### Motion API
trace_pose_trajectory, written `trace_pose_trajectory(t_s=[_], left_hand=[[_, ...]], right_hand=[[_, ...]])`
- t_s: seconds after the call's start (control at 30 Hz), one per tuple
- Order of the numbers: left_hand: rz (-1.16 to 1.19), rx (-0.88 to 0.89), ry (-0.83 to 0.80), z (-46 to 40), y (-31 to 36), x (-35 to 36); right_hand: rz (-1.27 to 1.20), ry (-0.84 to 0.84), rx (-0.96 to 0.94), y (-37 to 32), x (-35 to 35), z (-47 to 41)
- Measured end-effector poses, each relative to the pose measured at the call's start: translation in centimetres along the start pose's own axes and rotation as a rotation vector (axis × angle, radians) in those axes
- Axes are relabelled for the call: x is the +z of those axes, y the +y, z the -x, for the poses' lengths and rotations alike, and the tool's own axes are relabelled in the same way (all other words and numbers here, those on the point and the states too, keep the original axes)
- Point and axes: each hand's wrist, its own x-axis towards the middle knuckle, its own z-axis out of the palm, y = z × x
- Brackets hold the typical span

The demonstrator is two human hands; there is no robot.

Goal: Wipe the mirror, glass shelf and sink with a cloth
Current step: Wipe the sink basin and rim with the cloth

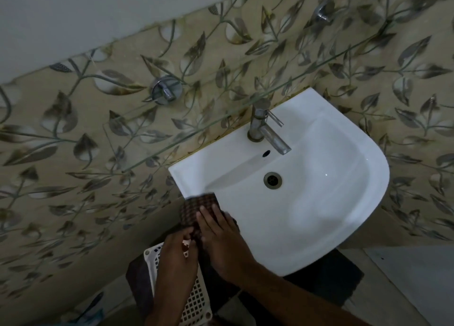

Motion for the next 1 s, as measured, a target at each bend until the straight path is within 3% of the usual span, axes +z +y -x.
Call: trace_pose_trajectory(t_s=[0.13, 0.3, 0.5, 0.6, 0.7, 0.87, 0.93, 1.0], left_hand=[[-0.021, 0.009, -0.046, -2.3, 0.3, -0.8], [0.024, 0.149, -0.081, -5.2, 3.7, -1.8], [0.104, 0.101, -0.07, -6.6, 4.1, -1.5], [0.113, 0.084, -0.037, -6.1, 3.8, -1.2], [0.154, 0.033, -0.022, -5.3, 2.8, -0.8], [0.304, -0.255, 0.065, -4.2, 1.0, 0.3], [0.291, -0.23, 0.093, -2.8, 1.4, 0.5], [0.239, -0.089, 0.114, -1.3, 1.7, 0.7]], right_hand=[[0.058, 0.018, 0.072, -0.2, 0.2, -9.3], [0.201, 0.013, -0.014, 4.2, -2.7, -13.8], [0.22, 0.214, 0.289, 11.6, -6.9, -13.6], [0.185, 0.253, 0.331, 10.9, -7.0, -14.2], [0.127, 0.196, 0.268, 7.6, -5.3, -14.9], [0.048, 0.139, -0.037, 1.2, -0.2, -12.2], [-0.021, 0.138, -0.026, 0.2, 0.9, -9.9], [-0.054, 0.11, -0.013, 0.5, 1.2, -6.8]])
